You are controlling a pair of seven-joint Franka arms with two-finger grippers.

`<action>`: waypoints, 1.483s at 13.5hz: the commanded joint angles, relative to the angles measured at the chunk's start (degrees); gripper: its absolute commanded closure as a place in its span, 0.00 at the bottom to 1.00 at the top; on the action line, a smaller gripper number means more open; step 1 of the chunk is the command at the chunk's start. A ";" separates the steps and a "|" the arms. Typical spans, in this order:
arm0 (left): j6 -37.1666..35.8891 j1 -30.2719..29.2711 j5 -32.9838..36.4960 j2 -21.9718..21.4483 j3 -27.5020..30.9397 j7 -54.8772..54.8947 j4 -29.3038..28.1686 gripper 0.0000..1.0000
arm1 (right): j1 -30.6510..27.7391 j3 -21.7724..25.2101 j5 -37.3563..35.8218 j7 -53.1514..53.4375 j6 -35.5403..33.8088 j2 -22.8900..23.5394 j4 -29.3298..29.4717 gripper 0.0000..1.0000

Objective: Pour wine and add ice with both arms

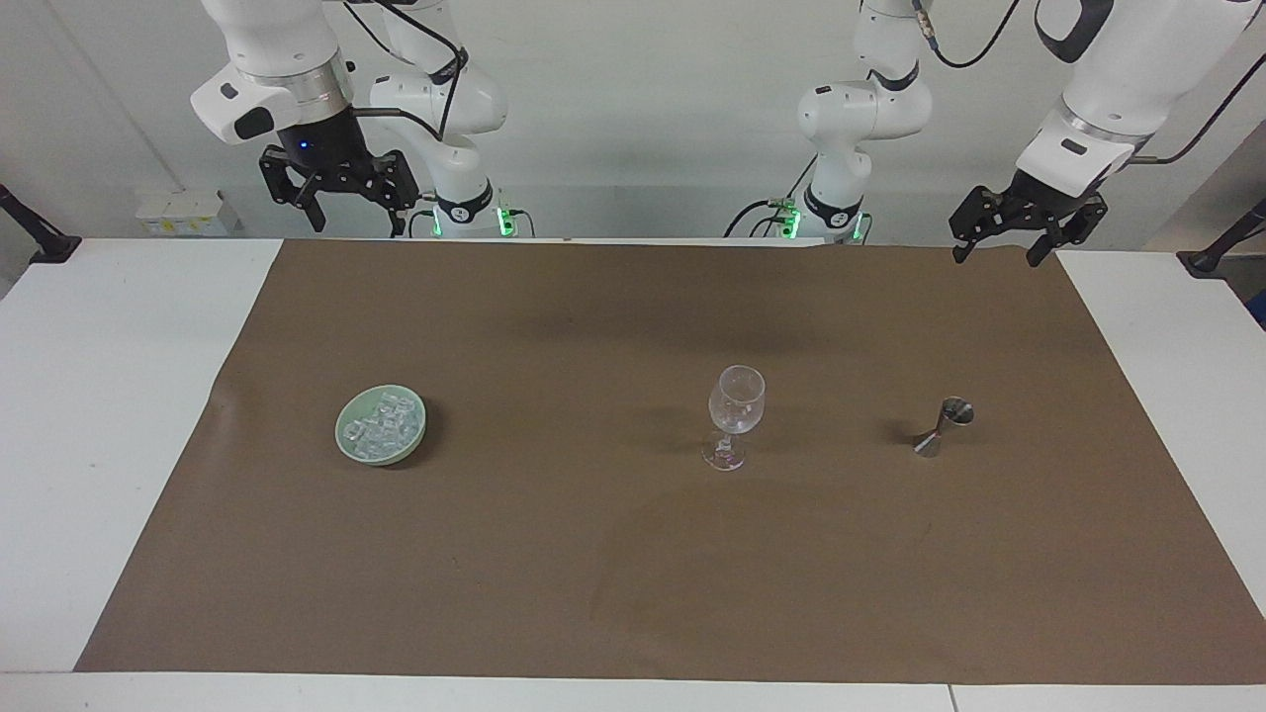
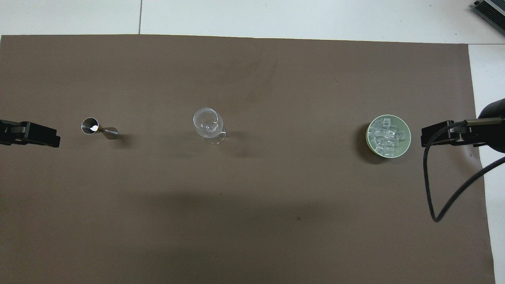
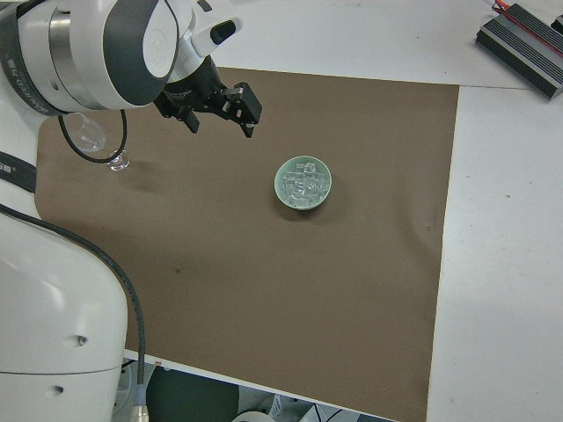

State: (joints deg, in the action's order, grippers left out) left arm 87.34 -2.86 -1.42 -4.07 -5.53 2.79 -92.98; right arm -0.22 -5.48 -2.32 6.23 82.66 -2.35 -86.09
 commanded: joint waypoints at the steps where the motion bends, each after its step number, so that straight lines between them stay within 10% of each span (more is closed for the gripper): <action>1: 0.90 -1.01 0.98 -1.12 -0.36 -0.06 -0.80 0.00 | -0.66 -0.05 1.36 -1.49 0.75 -1.34 -1.71 0.00; 20: 2.76 -3.29 0.10 -0.50 -0.45 -2.00 0.08 0.00 | -0.66 -0.05 1.36 -1.49 0.75 -1.34 -1.62 0.00</action>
State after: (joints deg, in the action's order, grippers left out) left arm 89.45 -5.76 -1.45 -4.14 -5.72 0.99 -92.84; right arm -0.22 -5.48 -2.32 6.23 82.66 -2.35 -86.10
